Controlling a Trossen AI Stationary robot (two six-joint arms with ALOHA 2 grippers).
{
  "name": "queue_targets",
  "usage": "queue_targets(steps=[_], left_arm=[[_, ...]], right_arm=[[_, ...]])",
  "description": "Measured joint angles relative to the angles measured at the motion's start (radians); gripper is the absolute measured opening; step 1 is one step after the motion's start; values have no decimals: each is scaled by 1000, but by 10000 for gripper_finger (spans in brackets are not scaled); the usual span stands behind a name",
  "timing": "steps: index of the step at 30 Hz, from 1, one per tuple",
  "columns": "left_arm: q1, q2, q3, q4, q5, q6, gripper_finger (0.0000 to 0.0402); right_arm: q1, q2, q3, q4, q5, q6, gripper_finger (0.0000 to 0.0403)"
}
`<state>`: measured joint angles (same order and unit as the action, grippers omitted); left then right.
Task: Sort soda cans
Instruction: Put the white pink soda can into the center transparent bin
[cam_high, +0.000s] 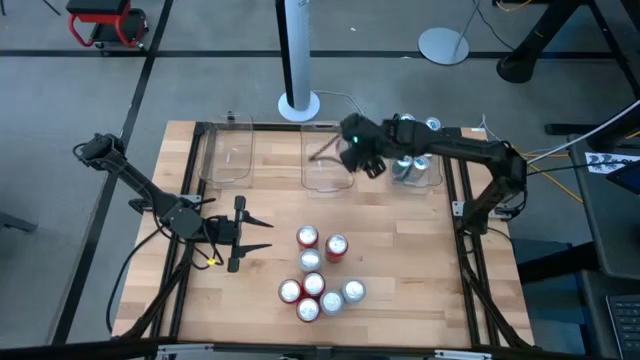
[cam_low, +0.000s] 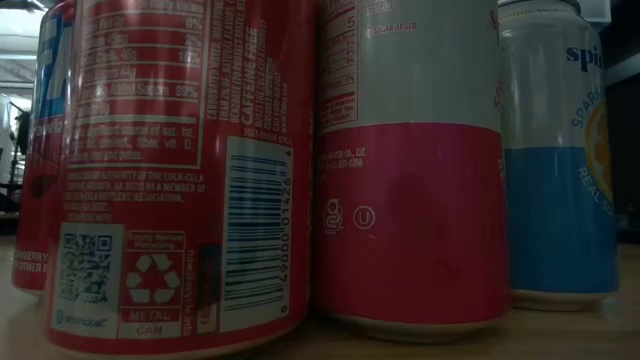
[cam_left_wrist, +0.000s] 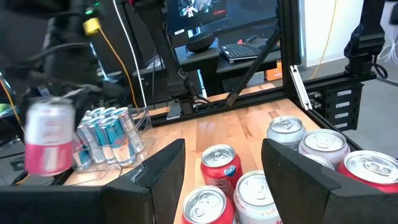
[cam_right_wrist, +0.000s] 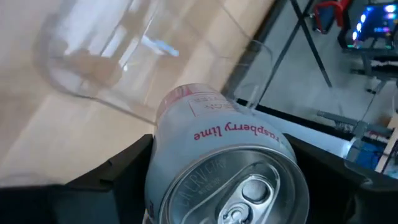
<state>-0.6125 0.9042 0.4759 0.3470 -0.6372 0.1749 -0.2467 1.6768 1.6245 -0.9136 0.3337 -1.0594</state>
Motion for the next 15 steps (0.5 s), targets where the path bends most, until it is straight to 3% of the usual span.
queue_targets(steps=[7, 15], left_arm=[[8, 0, 0, 4, 0, 9, 202], [36, 1, 0, -2, 0, 8, 202]], right_arm=[[-134, 84, 0, 138, -141, -20, 305], [-223, 204, -1, 176, -221, -20, 306]])
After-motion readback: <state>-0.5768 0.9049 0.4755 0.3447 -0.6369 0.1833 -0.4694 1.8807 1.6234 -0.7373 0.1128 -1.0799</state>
